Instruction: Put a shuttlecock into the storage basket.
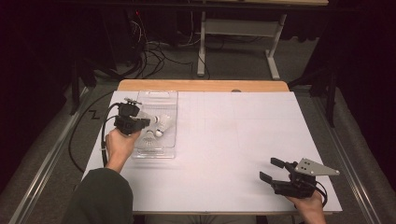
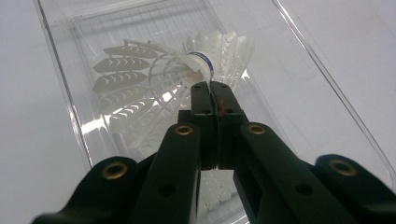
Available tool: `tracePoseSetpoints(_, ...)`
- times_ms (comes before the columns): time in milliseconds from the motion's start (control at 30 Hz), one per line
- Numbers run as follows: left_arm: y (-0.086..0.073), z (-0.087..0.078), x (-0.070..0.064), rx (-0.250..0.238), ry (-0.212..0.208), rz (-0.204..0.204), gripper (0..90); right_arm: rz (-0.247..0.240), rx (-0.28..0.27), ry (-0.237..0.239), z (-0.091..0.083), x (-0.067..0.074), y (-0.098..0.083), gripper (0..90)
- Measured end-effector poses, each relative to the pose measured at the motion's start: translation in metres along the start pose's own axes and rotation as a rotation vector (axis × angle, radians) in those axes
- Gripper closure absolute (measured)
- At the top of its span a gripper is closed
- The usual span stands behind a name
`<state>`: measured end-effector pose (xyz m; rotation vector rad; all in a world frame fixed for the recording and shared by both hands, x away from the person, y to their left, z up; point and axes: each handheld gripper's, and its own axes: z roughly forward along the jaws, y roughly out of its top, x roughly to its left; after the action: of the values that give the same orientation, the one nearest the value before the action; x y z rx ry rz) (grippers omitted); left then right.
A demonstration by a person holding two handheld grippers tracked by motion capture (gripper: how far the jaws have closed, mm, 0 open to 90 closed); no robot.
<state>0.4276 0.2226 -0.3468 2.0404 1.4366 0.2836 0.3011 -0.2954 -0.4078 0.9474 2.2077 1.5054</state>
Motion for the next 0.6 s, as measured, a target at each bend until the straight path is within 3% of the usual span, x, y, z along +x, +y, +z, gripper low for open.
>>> tracePoseSetpoints(67, -0.0001, 0.0005, 0.0, -0.001, 0.005, 0.002, 88.4, -0.001, -0.001, 0.0, -0.0001, -0.0001, 0.0, 27.0)
tracePoseSetpoints(300, -0.0037, 0.0024, -0.0021, 0.017, 0.012, 0.007, 68.2, 0.0, -0.002, 0.001, -0.0002, 0.0, 0.0, 27.0)
tracePoseSetpoints(600, -0.0099, -0.0063, -0.0048, 0.013, 0.01, 0.009, 56.1, 0.002, 0.001, 0.002, 0.0003, 0.0001, 0.0, 27.1)
